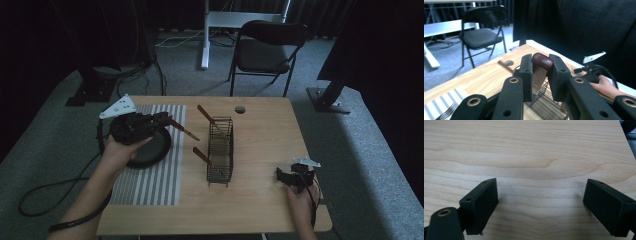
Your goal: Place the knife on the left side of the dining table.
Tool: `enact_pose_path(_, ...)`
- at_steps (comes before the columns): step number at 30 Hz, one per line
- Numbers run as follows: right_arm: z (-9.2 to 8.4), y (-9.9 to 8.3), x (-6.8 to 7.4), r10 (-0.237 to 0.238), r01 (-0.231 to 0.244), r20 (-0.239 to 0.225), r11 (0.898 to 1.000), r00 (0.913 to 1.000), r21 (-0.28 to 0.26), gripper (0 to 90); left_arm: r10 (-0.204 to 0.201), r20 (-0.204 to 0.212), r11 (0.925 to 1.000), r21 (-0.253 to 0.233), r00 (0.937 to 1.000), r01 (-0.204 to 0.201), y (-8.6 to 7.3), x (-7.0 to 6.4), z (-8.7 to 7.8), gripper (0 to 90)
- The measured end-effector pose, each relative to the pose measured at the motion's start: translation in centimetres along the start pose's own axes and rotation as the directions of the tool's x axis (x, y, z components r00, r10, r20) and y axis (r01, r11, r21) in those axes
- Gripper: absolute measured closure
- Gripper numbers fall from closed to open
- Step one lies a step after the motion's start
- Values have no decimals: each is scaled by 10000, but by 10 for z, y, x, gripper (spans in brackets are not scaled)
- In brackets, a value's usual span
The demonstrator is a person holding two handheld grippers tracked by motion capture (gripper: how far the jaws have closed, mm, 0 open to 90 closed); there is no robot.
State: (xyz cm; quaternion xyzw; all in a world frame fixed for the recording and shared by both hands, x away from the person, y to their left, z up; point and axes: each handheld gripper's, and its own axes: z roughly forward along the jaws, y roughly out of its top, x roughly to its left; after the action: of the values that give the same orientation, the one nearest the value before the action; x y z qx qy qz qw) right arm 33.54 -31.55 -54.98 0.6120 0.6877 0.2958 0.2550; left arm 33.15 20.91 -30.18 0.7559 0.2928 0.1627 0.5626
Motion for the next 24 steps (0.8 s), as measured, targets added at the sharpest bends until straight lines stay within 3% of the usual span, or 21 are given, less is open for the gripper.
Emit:
enact_pose_path(4, 0, 0, 0, -18, 18, 6, 10000, 10000, -8, 116, -152, -136, 9998, 107, 9998, 153, -10, 6, -6, 755)
enact_pose_path(11, 0, 0, 0, -5, 5, 4, 10000, 10000, -2, 116, -559, -525, 9961, 658, 9971, 593, -51, 19, -22, 755)
enact_pose_path(15, 0, 0, 0, -6, 6, 5, 10000, 10000, -12, 116, -677, -665, 9942, 796, 9955, 729, -63, 21, -26, 755)
enact_pose_path(16, 0, 0, 0, -2, 2, 5, 10000, 10000, -11, 116, -829, -685, 9908, 1011, 9942, 895, -79, 22, -29, 755)
enact_pose_path(17, 0, 0, 0, -2, 2, 5, 10000, 10000, -11, 116, -829, -685, 9908, 1011, 9942, 895, -79, 22, -29, 755)
enact_pose_path(18, 0, 0, 0, -5, 5, 7, 10000, 10000, -9, 116, -848, -816, 9886, 1180, 9931, 941, -91, 23, -31, 755)
enact_pose_path(24, 0, 0, 0, -2, 2, 5, 10000, 10000, -10, 116, -1080, -764, 9853, 1247, 9912, 1170, -112, 22, -36, 754)
